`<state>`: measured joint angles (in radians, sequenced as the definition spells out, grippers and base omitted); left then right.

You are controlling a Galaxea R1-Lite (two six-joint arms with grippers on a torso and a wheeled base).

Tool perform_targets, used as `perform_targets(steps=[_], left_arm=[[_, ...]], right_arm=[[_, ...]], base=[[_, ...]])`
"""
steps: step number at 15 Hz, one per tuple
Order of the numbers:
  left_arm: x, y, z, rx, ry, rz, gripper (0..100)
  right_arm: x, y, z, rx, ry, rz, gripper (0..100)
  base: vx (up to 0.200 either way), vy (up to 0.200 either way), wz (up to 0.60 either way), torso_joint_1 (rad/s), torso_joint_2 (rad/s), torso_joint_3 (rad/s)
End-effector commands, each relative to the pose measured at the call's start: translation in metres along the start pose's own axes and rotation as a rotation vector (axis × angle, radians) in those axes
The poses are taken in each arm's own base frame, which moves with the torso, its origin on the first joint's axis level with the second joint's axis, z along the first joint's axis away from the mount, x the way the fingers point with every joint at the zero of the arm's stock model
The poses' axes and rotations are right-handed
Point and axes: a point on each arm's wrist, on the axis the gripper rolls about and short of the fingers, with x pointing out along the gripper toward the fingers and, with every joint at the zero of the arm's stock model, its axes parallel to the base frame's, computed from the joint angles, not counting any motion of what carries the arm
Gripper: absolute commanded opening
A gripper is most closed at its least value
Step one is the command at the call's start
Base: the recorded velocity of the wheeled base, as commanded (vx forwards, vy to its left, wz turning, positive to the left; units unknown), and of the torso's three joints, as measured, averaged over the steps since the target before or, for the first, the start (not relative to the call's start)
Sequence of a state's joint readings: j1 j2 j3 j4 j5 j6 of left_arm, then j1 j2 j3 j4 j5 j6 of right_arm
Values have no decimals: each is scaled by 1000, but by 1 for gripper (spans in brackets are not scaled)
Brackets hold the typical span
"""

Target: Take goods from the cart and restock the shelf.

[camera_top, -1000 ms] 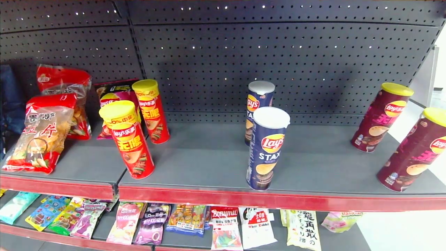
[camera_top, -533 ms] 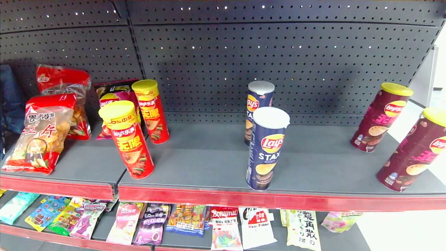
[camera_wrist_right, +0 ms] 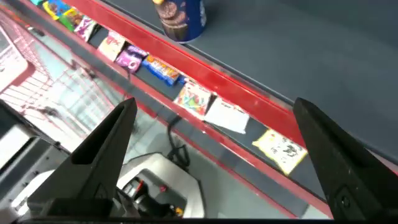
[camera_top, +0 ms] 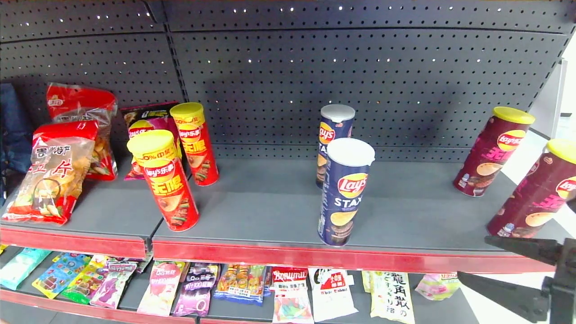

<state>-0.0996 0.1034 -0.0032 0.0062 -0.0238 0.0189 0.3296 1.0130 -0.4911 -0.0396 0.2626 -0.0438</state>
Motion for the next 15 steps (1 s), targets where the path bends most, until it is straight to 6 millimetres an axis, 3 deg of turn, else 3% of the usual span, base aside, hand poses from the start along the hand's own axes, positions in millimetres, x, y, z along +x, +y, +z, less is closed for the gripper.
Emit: perform_targets(steps=[1, 2, 5, 8, 15], left_arm=[[0, 0, 0, -1, 4, -1, 100], [0, 0, 0, 1, 4, -1, 100], [0, 0, 0, 4, 3, -1, 100], [0, 0, 0, 6, 1, -1, 100], [0, 0, 0, 7, 1, -1, 100]], right_arm=[[41, -5, 3, 33, 93, 38, 100], [46, -6, 4, 33, 95, 36, 100], [88, -16, 4, 40, 141, 34, 100], [111, -21, 3, 40, 155, 36, 100], [141, -28, 9, 37, 189, -14, 100]], base=[[0, 0, 0, 0, 0, 0], [0, 0, 0, 0, 0, 0], [0, 0, 0, 0, 0, 0], [0, 0, 0, 0, 0, 0], [0, 0, 0, 0, 0, 0]])
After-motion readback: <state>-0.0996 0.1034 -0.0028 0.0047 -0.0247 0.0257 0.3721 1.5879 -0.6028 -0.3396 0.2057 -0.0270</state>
